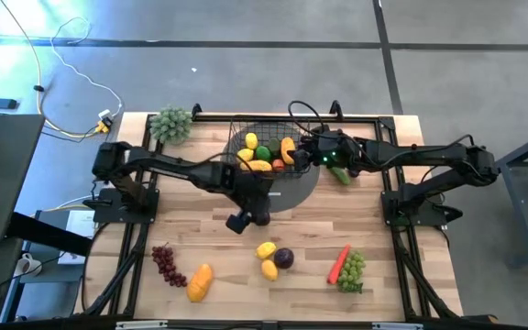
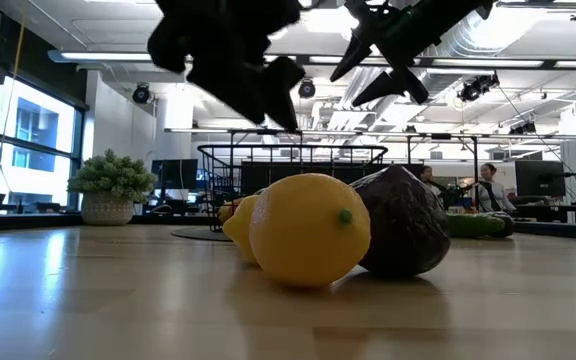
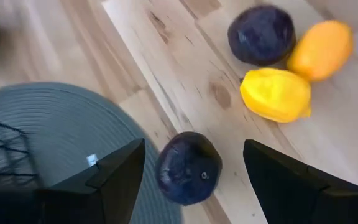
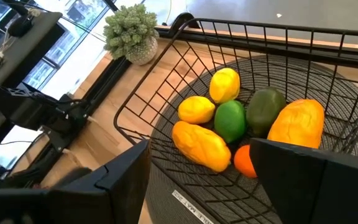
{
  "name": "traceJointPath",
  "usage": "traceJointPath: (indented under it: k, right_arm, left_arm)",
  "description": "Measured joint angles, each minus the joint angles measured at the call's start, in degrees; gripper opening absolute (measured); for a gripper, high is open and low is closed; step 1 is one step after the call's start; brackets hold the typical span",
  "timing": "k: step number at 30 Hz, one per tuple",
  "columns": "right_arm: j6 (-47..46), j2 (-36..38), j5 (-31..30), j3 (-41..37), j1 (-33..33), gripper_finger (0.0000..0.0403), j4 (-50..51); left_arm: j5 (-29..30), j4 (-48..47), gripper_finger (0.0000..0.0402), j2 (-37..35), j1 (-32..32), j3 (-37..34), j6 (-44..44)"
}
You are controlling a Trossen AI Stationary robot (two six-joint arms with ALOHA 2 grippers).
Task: Build produce basket
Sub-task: Put the purple avocado into the wire basket
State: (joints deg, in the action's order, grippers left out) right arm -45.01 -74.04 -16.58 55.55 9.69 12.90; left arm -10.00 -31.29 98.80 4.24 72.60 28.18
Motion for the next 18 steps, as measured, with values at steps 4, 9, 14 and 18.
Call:
traceJointPath:
  k: [4,9,14,18]
  right_arm:
    - [0.0,0.0,0.0,0.0,-0.3,0.0255,0.7]
    - [0.0,0.0,0.0,0.0,-1.1,0.0255,1.7]
    - [0.0,0.0,0.0,0.0,-2.1,0.0255,2.5]
    - [-0.1,0.0,0.0,0.0,-2.5,0.0255,2.7]
  left_arm:
    - [0.0,0.7,0.0264,2.8,-0.2,0.0,0.0]
    - [0.3,1.6,0.0264,4.6,-0.2,0.0,-0.4]
    - [2.0,1.8,0.0264,5.0,-0.2,0.0,-0.9]
    - [2.0,1.5,0.0264,6.0,-0.2,0.0,-1.0]
